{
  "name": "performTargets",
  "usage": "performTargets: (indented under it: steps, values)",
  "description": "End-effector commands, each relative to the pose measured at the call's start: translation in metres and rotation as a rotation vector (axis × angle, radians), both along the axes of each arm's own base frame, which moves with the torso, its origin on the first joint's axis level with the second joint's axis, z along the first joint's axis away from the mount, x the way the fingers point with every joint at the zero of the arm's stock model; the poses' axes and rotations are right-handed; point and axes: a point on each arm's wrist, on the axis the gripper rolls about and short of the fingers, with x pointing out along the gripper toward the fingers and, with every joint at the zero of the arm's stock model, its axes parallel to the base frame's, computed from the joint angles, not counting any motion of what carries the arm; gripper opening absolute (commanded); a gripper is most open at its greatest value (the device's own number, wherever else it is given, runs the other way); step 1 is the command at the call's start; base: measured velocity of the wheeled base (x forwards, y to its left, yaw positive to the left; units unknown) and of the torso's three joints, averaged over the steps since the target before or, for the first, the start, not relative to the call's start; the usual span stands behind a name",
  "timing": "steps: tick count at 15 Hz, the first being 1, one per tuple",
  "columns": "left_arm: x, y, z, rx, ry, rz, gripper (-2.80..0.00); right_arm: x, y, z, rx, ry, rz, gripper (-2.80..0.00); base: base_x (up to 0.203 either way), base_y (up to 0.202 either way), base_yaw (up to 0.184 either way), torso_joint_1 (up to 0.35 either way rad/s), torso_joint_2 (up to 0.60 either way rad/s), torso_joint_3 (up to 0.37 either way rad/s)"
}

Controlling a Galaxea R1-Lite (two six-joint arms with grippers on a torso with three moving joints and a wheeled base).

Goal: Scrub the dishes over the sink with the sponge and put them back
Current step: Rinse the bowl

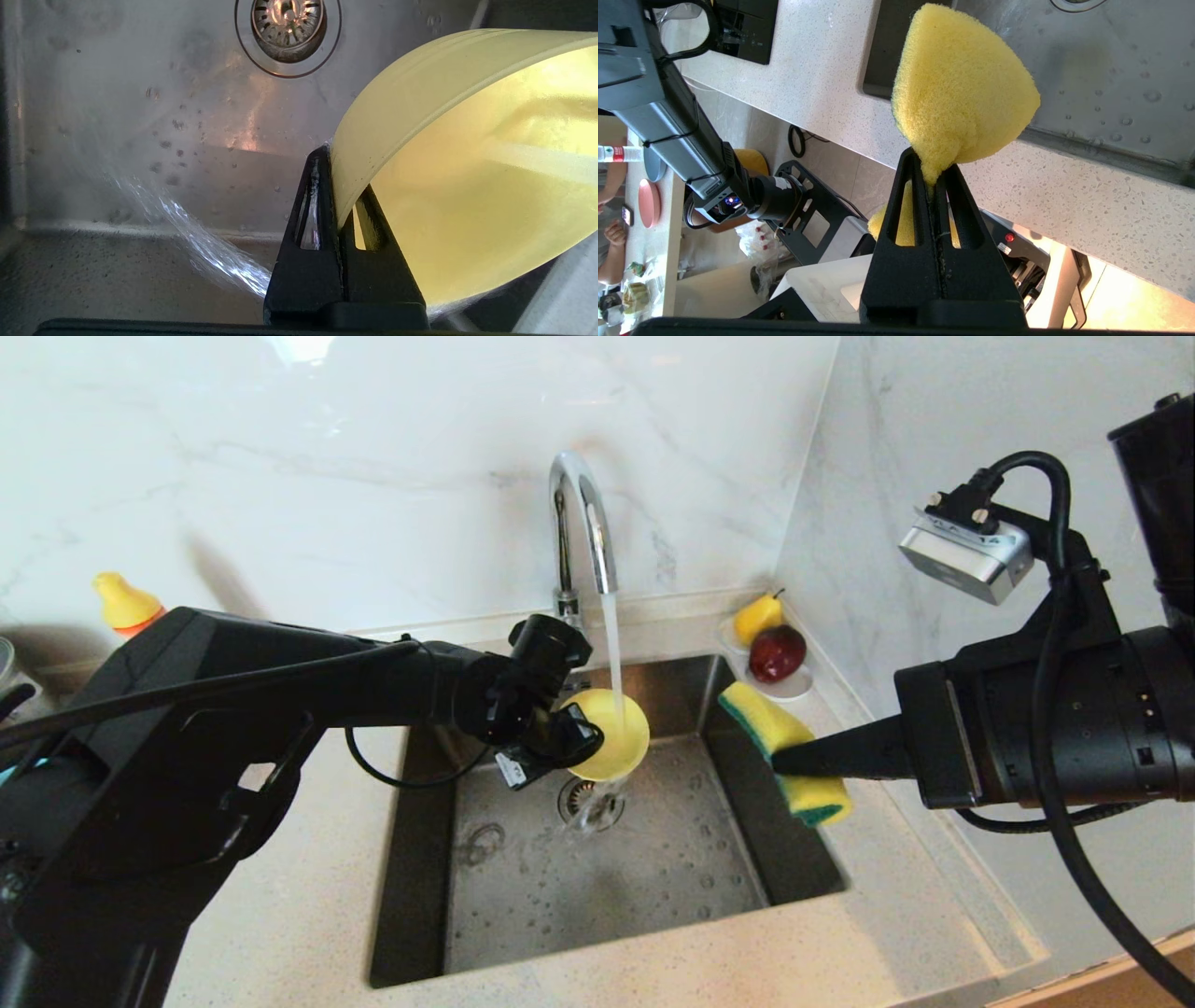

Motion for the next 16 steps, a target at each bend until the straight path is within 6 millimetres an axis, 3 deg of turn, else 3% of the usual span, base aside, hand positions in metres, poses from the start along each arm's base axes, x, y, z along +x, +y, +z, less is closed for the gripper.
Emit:
performTargets:
  steps: [1,5,16]
  values:
    - [0.000,-0.001,-0.006,0.004,0.018,0.005,-2.80,0.000,0.000,-0.001,-0.002,0.004,0.002,-2.80,0.000,0.000,0.000,0.000,0.00,0.000]
    - [-0.010,0.002,0.004,-0.055,0.102,-0.048,-2.80,0.001,0.001,-0.004,-0.009,0.014,0.001,-2.80,0.000,0.000,0.000,0.000,0.00,0.000]
    - [-0.015,0.005,-0.003,-0.028,0.170,-0.049,-2.80,0.002,0.002,-0.006,-0.015,0.017,0.000,-2.80,0.000,0.000,0.000,0.000,0.00,0.000]
